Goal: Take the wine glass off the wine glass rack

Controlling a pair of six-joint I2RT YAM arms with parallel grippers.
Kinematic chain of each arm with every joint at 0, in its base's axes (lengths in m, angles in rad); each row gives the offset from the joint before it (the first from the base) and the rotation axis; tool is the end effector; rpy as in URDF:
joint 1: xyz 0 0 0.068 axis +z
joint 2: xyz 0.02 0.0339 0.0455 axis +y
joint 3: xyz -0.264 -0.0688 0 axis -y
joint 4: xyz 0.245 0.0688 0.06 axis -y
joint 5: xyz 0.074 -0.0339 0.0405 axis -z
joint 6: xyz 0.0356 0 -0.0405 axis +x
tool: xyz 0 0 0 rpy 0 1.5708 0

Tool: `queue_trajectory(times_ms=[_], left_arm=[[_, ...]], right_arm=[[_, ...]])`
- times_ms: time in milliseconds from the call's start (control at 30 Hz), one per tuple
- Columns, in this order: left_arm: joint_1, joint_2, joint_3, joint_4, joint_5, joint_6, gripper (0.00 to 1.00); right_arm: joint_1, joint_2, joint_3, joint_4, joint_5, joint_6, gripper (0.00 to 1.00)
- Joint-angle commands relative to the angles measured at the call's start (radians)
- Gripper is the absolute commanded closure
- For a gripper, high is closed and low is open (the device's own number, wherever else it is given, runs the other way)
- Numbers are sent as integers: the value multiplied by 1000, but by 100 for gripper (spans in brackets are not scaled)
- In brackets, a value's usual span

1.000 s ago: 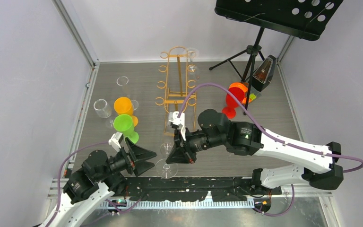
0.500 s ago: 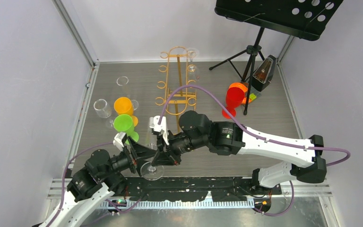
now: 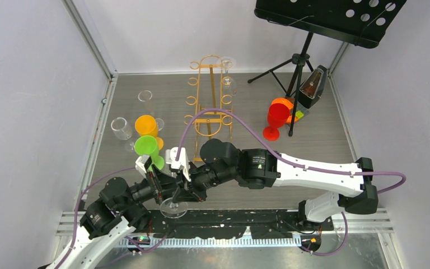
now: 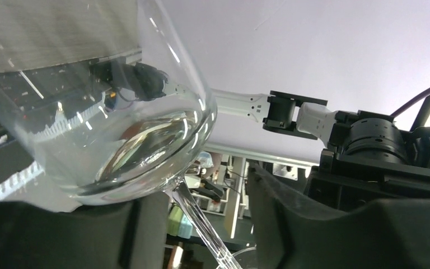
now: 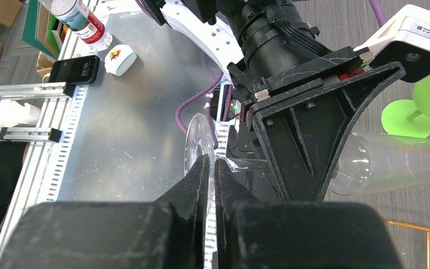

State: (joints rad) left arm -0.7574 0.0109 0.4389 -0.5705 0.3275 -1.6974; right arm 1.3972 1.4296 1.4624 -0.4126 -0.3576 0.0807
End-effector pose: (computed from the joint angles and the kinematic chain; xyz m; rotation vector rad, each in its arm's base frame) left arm 0.0362 -0.0500 0.2574 -0.7160 2.1059 -1.9196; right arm 0.0439 0.3227 0.4031 -1.5257 1.5419 1.2701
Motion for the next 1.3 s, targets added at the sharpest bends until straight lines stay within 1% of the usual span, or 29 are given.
queue_trajectory(times_ms=[0, 300, 533, 700, 767, 800, 833, 900, 1067, 1267], left_arm=[[1, -187, -2, 80, 27, 7, 55], [1, -186, 0, 102, 39, 16, 86], [1, -186, -2, 97, 40, 26, 100], [1, -183, -4, 96, 39, 55, 100], [1, -179, -2, 96, 40, 78, 100], [1, -175, 1, 98, 44, 93, 100], [1, -168, 4, 92, 49, 109, 100], [1, -155, 18, 80, 61, 146, 100], [1, -119, 45, 33, 94, 250, 100], [1, -59, 55, 17, 190, 425, 100]], right_arm=[[17, -13, 58, 95, 30, -51, 94], [27, -21, 42, 91, 59, -66, 94], [34, -38, 20, 74, 77, -74, 94], [35, -57, -17, 62, 95, -104, 93], [35, -72, -37, 60, 97, -108, 85], [35, -84, -51, 60, 98, -108, 74], [35, -90, -56, 59, 101, -109, 72], [35, -111, -71, 54, 112, -111, 64], [35, -166, -91, 31, 152, -108, 55], [35, -240, -125, -3, 246, -83, 46]])
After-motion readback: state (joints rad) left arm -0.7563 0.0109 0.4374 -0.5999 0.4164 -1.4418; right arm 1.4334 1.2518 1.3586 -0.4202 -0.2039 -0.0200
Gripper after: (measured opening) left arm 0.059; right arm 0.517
